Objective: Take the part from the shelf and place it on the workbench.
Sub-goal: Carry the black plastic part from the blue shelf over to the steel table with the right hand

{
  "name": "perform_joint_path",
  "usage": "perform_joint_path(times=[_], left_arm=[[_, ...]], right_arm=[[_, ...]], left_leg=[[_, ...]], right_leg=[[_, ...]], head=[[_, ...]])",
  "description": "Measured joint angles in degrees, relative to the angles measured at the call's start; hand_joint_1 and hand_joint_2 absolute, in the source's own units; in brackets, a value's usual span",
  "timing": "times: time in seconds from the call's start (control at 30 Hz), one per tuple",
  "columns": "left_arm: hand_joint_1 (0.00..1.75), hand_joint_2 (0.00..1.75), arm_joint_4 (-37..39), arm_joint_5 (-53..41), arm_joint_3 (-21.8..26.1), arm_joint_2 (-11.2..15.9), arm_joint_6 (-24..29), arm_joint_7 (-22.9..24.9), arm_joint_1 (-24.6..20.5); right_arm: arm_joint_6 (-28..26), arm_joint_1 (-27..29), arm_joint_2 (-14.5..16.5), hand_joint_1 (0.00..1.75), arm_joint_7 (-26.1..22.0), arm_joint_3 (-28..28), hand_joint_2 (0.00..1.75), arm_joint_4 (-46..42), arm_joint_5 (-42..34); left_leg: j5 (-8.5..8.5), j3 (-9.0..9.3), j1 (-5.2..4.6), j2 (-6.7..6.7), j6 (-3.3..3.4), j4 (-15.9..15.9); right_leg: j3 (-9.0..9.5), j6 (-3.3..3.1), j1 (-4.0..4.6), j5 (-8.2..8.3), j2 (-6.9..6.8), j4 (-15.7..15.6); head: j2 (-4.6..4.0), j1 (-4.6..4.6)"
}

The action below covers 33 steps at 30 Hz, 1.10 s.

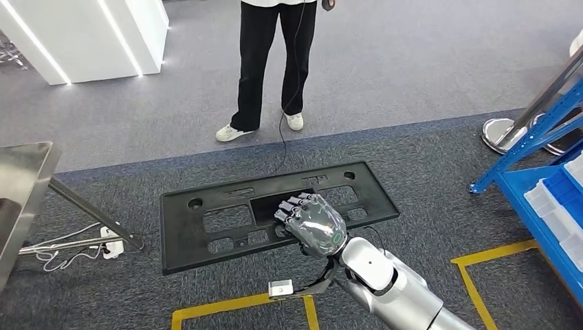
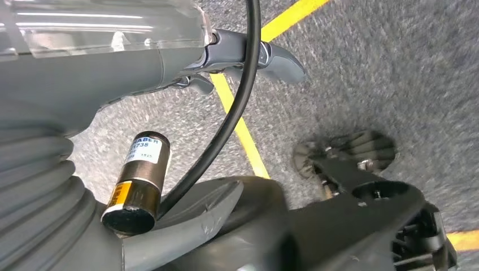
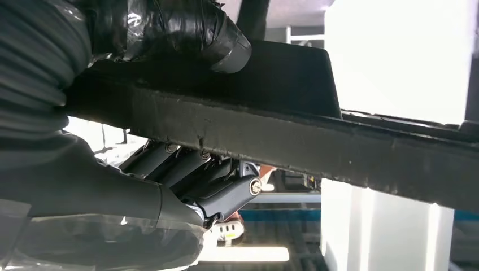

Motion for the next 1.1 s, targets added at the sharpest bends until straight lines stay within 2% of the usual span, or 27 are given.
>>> perform_joint_path(times=[0.03,0.07,0.1,0.13,0.17,0.2,0.27,0.3,0.33,0.4,0.43,0.5,0.53,0.57,0.6,0.63,0.67,0.7,0.77,0.8,0.83,0.9,0.93,1.0,1.07,1.1], left_arm=[[0.0,1.75,0.0,0.0,0.0,0.0,0.0,0.0,-0.1],[0.0,1.75,0.0,0.1,0.0,0.0,0.1,0.0,-0.2],[0.0,1.75,0.0,0.2,0.0,0.0,0.1,0.0,-0.2],[0.0,1.75,0.0,0.3,0.0,0.0,0.2,0.1,-0.2],[0.0,1.75,0.0,0.4,0.0,0.0,0.3,0.2,-0.1],[0.0,1.75,0.0,0.4,0.0,0.0,0.4,0.3,0.1],[0.0,1.75,0.0,0.7,0.0,0.1,0.5,0.6,0.4],[0.0,1.75,0.0,0.7,0.0,0.2,0.5,0.7,0.5],[0.0,1.75,0.0,0.8,0.0,0.2,0.4,0.9,0.6],[0.0,1.75,0.0,0.6,0.0,0.2,0.1,1.3,0.8],[0.0,1.75,0.0,0.5,0.0,0.2,0.0,1.4,1.0],[0.0,1.75,0.0,0.2,0.0,0.2,-0.1,1.5,1.2],[0.0,1.75,0.0,0.2,0.0,0.3,-0.1,1.5,1.2],[0.0,1.75,0.0,0.2,0.0,0.3,-0.1,1.5,1.2],[0.0,1.75,0.0,0.2,0.0,0.3,0.0,1.4,1.1],[0.0,1.75,0.0,0.3,0.0,0.3,0.0,1.3,1.1],[0.0,1.75,0.0,0.3,0.0,0.3,0.1,1.1,1.1],[0.0,1.75,0.0,0.4,0.0,0.4,0.1,1.0,1.1],[0.0,1.75,0.0,0.6,0.0,0.4,0.0,0.7,0.9],[0.0,1.75,0.0,0.7,0.0,0.5,-0.1,0.6,0.7],[0.0,1.75,0.0,0.6,0.0,0.5,-0.2,0.5,0.7],[0.0,1.75,0.0,0.4,0.0,0.5,-0.4,0.4,0.7],[0.0,1.75,0.0,0.3,0.0,0.6,-0.4,0.4,0.8],[0.0,1.75,0.0,0.3,0.0,0.7,-0.5,0.4,0.8],[0.0,1.75,0.0,0.2,0.0,0.7,-0.5,0.4,0.6],[0.0,1.75,0.0,0.2,0.0,0.7,-0.5,0.3,0.5]], right_arm=[[0.1,0.0,0.1,1.66,0.0,0.0,1.75,0.0,0.0],[0.2,0.1,0.1,1.66,0.0,0.0,1.75,0.1,0.0],[0.3,0.1,0.1,1.66,0.0,0.0,1.75,0.2,0.0],[0.3,0.2,0.1,1.66,0.0,0.0,1.75,0.2,-0.1],[0.3,0.2,0.1,1.66,0.0,0.0,1.75,0.2,-0.1],[0.3,0.2,0.1,1.66,0.0,0.0,1.75,0.2,-0.1],[0.3,0.1,0.1,1.66,0.0,0.0,1.75,0.2,-0.2],[0.3,0.1,0.1,1.66,0.0,0.0,1.75,0.2,-0.2],[0.3,0.1,0.1,1.66,0.1,0.0,1.75,0.2,-0.2],[0.2,0.2,0.2,1.66,0.1,0.0,1.75,0.2,-0.2],[0.2,0.2,0.2,1.66,0.2,0.0,1.75,0.1,-0.2],[0.1,0.3,0.3,1.66,0.3,0.0,1.75,0.0,-0.2],[0.1,0.4,0.3,1.66,0.3,0.0,1.75,0.0,-0.2],[0.1,0.6,0.3,1.66,0.4,0.0,1.75,0.1,-0.2],[0.1,0.9,0.3,1.66,0.4,0.0,1.75,0.2,-0.2],[0.2,1.1,0.3,1.66,0.4,0.0,1.75,0.3,-0.2],[0.3,1.1,0.3,1.66,0.4,0.0,1.75,0.4,-0.2],[0.3,1.1,0.3,1.66,0.3,0.0,1.75,0.5,-0.3],[0.4,0.9,0.3,1.66,0.1,0.0,1.75,0.6,-0.5],[0.5,0.8,0.3,1.66,0.0,0.0,1.75,0.6,-0.7],[0.5,0.7,0.3,1.66,0.0,0.0,1.75,0.6,-0.9],[0.6,0.7,0.4,1.66,-0.1,0.0,1.75,0.5,-1.0],[0.7,0.7,0.5,1.66,-0.1,0.0,1.75,0.5,-1.0],[0.7,0.6,0.8,1.66,-0.1,0.0,1.75,0.5,-1.1],[0.8,0.6,1.0,1.66,-0.1,0.0,1.75,0.6,-1.2],[0.8,0.7,1.0,1.66,-0.1,0.0,1.75,0.6,-1.2]], left_leg=[[-1.88,-1.66,0.01,1.27,-0.25,3.6],[-3.52,-3.42,0.09,1.94,-0.45,7.3],[-4.36,-4.67,0.16,2.28,-0.58,9.9],[-4.12,-4.92,0.2,2.46,-0.61,10.5],[-2.94,-4.1,0.22,2.67,-0.54,9.1],[-1.06,-2.23,0.19,3.14,-0.35,5.7],[1.62,1.74,-0.28,5.56,0.33,-1.9],[2.17,2.88,-0.58,6.41,0.73,-4.2],[2.14,3.22,-0.87,6.81,1.07,-5.1],[2.32,3.24,-0.9,5.51,1.65,-5.4],[2.49,3.37,-0.75,4.88,1.91,-5.7],[2.85,3.69,-0.38,3.71,2.55,-6.3],[2.91,3.7,-0.37,3.12,2.75,-6.3],[2.92,3.67,-0.35,2.46,2.92,-6.3],[2.9,3.67,-0.36,1.69,3.0,-6.2],[2.87,3.66,-0.36,0.89,3.01,-6.1],[2.81,3.66,-0.35,0.08,2.96,-6.0],[2.72,3.66,-0.32,-0.72,2.84,-5.7],[2.39,3.47,-0.34,-2.11,2.43,-5.1],[2.29,3.28,-0.37,-2.73,2.17,-4.8],[2.25,3.07,-0.36,-3.2,1.9,-4.7],[2.41,2.75,-0.25,-4.14,1.27,-4.8],[2.27,2.64,-0.2,-3.97,0.97,-4.7],[0.55,1.41,-0.26,-1.72,0.38,-2.1],[-2.96,-1.8,-0.19,1.25,-0.09,4.7],[-4.4,-3.62,-0.1,1.92,-0.27,8.3]], right_leg=[[0.06,-0.18,0.12,-0.04,-0.61,-0.1],[0.08,-0.28,0.24,-0.1,-1.31,-0.1],[0.1,-0.36,0.34,-0.18,-2.02,0.0],[0.14,-0.38,0.42,-0.27,-2.71,0.0],[0.23,-0.35,0.47,-0.36,-3.32,0.0],[0.39,-0.27,0.51,-0.49,-3.88,0.0],[0.69,0.03,0.7,-0.8,-4.83,0.0],[0.78,0.25,0.82,-0.93,-5.29,0.0],[0.84,0.5,0.94,-1.03,-5.78,0.0],[1.05,1.07,1.04,-1.23,-6.68,-0.2],[1.1,1.37,0.94,-1.55,-6.16,0.1],[-0.28,1.81,0.67,-3.68,-3.23,3.3],[-1.88,1.9,0.51,-5.39,-1.54,6.7],[-3.88,1.96,0.47,-7.09,-0.59,10.6],[-5.7,2.02,0.47,-8.11,-0.25,13.9],[-6.84,2.05,0.45,-8.14,-0.14,15.7],[-6.97,2.04,0.4,-7.01,-0.04,15.2],[-6.06,2.01,0.3,-4.96,0.18,12.7],[-3.03,1.97,-0.01,-1.09,1.97,5.3],[-1.93,1.95,-0.12,-0.11,2.82,2.7],[-1.41,1.91,-0.14,0.14,3.4,1.4],[-1.25,1.51,-0.03,0.12,2.81,1.2],[-1.09,1.17,-0.02,0.25,2.25,0.9],[-0.68,0.38,-0.08,0.5,1.05,0.2],[-0.47,-0.09,0.1,0.48,-0.33,0.0],[-0.47,-0.16,0.21,0.42,-1.07,0.0]], head=[[0.0,-0.04],[0.0,-0.03],[0.0,-0.03],[0.0,-0.03],[0.0,-0.04],[0.0,-0.04],[0.0,-0.03],[0.0,-0.02],[0.0,-0.01],[0.0,-0.01],[0.0,0.03],[0.0,0.08],[0.0,0.1],[0.0,0.1],[0.0,0.11],[0.0,0.11],[0.0,0.11],[0.0,0.11],[0.0,0.11],[0.0,0.1],[0.0,0.1],[0.0,0.09],[0.0,0.08],[0.0,0.04],[0.0,0.0],[0.0,0.0]])
